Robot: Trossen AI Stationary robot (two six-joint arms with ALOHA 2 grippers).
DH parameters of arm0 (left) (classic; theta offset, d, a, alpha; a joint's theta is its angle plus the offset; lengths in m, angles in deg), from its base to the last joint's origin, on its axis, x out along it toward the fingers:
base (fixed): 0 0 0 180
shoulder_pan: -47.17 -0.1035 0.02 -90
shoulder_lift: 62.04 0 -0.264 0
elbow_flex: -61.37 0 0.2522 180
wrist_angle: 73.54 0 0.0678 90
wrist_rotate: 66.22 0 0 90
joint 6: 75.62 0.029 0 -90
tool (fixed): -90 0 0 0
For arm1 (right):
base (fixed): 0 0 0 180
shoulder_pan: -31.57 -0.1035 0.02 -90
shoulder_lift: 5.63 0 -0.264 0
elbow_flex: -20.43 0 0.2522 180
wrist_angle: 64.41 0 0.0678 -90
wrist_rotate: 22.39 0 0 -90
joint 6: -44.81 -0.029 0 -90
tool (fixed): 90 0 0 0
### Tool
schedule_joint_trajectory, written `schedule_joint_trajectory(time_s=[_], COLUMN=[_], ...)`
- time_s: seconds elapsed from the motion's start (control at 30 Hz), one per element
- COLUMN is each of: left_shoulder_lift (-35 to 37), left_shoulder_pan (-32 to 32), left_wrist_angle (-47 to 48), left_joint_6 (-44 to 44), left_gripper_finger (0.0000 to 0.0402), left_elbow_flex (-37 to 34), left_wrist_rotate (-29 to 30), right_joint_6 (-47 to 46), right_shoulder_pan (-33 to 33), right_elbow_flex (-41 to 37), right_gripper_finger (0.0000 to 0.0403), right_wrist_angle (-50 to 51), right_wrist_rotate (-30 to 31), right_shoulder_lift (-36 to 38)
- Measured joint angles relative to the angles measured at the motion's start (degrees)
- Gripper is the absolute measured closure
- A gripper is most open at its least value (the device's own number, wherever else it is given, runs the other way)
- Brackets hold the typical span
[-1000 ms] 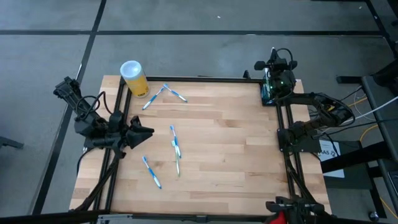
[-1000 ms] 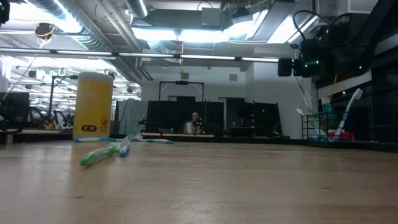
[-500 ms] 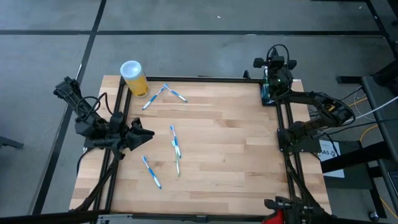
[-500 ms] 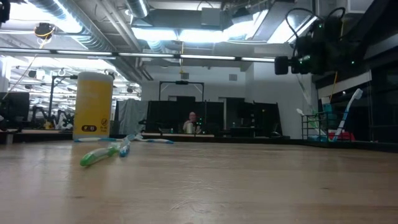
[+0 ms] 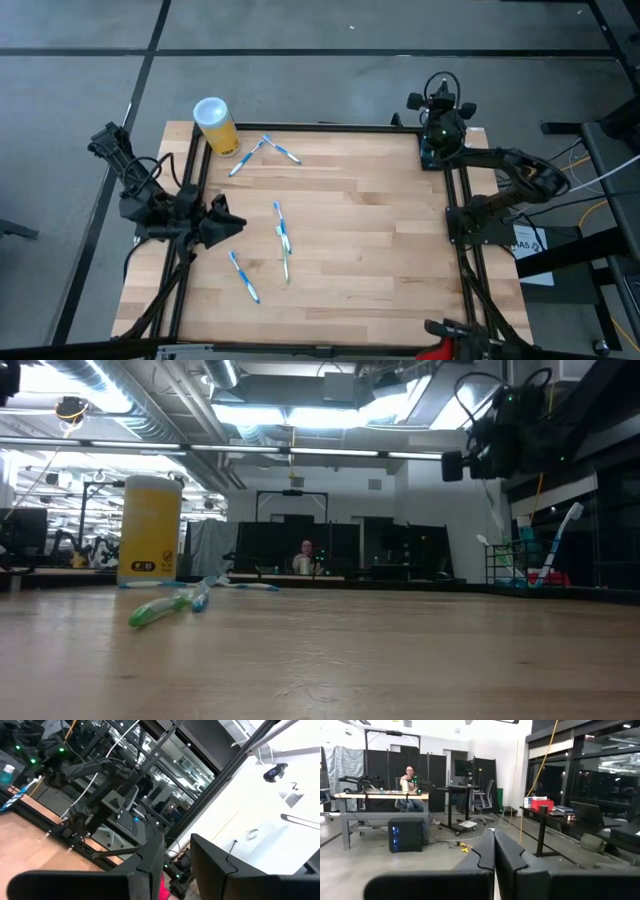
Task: Pick & Place toothbrushing station
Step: Put the green toothbrush into the mesh organizer
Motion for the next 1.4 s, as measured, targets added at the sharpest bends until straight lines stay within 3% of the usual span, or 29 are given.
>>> schedule_joint_trajectory(time_s=[0.37,0.53,0.77,0.9,1.03,1.2,1.3,1.4], left_shoulder_lift=[0.02,0.02,-0.15,-0.69,-1.26,-2.52,-3.57,-4.5], left_shoulder_pan=[1.93,1.96,3.23,4.02,4.18,4.23,4.25,4.23], left_wrist_angle=[2.85,3.25,3.14,2.75,2.75,2.75,2.79,2.76], left_joint_6=[-3.98,-4.14,-2.03,-1.48,-1.98,-2.38,-2.36,-2.39], left_gripper_finger=[0.0311,0.0311,0.0311,0.0311,0.0311,0.0311,0.0311,0.0311], left_elbow_flex=[-0.02,-0.02,-0.02,-0.02,-0.02,-0.02,-0.02,-0.02], left_wrist_rotate=[0.06,-0.01,-1.91,-1.98,-3.63,-4.99,-6.41,-7.25], right_joint_6=[-1.19,-3.18,-19.37,-36.36,-50.11,-55.23,-61.86,-70.18], right_shoulder_pan=[3.36,-6.09,-32.97,-41.36,-44.81,-50.71,-53.26,-54.16], right_elbow_flex=[1.55,2.16,3.9,9.51,15.05,19.46,20.76,20.85], right_gripper_finger=[0.0403,0.0403,0.0403,0.0403,0.0403,0.0403,0.0403,0.0403], right_wrist_angle=[-2.69,-0.97,25.55,45.85,61.76,63.74,67.61,70.9], right_wrist_rotate=[-6.25,-8.94,1.88,5.11,-0.35,-4.78,-6.84,-12.65], right_shoulder_lift=[-3.15,-1.12,2.07,1.31,-0.96,-3.83,-6.32,-9.76])
